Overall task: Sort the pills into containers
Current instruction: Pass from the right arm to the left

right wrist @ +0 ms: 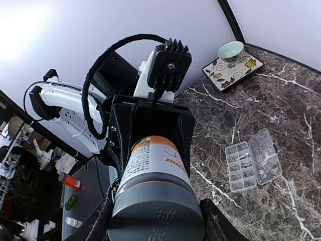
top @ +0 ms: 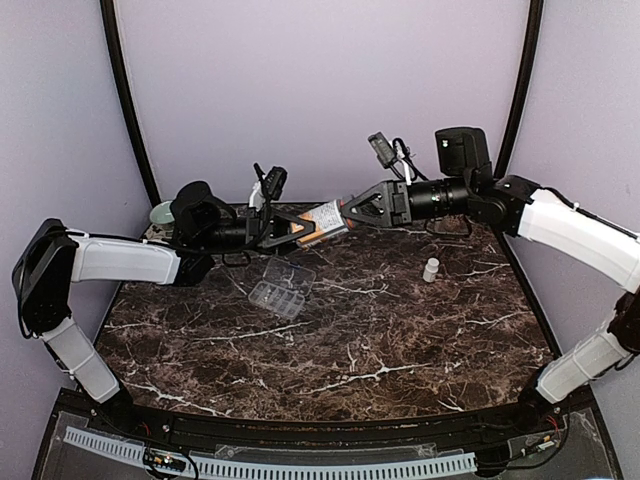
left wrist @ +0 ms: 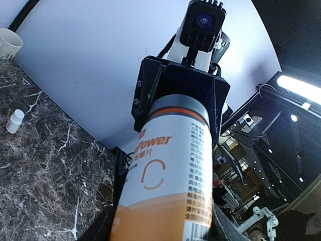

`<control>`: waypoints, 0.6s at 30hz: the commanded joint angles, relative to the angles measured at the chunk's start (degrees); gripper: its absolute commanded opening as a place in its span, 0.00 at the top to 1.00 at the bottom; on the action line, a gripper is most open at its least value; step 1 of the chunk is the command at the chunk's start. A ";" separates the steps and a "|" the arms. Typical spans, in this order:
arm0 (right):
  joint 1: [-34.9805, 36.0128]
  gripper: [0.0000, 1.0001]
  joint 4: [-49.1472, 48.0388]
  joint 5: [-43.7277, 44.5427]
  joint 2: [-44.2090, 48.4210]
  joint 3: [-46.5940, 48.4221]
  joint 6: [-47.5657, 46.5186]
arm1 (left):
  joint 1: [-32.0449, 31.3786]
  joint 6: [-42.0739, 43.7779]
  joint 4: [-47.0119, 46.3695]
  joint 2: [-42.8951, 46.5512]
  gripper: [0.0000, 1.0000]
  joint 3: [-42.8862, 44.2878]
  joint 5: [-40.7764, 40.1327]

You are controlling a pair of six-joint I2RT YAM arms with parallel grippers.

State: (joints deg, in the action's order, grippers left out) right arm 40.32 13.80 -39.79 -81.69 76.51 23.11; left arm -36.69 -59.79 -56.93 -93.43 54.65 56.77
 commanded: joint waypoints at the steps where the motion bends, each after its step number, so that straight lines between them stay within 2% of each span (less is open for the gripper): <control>1: 1.04 0.81 5.25 8.28 2.56 -3.31 -12.94 | 1.09 -7.34 -2.26 0.85 0.86 3.40 1.68; 6: 2.59 0.92 5.83 11.76 4.30 -5.82 -17.36 | 3.00 -14.01 -6.92 -1.81 0.89 5.32 6.39; 11: 5.38 0.91 6.56 18.07 6.28 -7.66 -21.56 | 3.28 -14.93 -5.33 -2.46 0.85 6.94 9.61; 18: 10.90 0.94 6.63 34.23 8.46 -11.40 -28.07 | 3.46 -15.88 -5.14 -2.53 0.85 7.48 12.21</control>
State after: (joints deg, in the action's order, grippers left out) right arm 49.08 14.11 -22.52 -73.84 68.79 2.63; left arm -34.87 -71.64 -59.07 -97.73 59.20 70.08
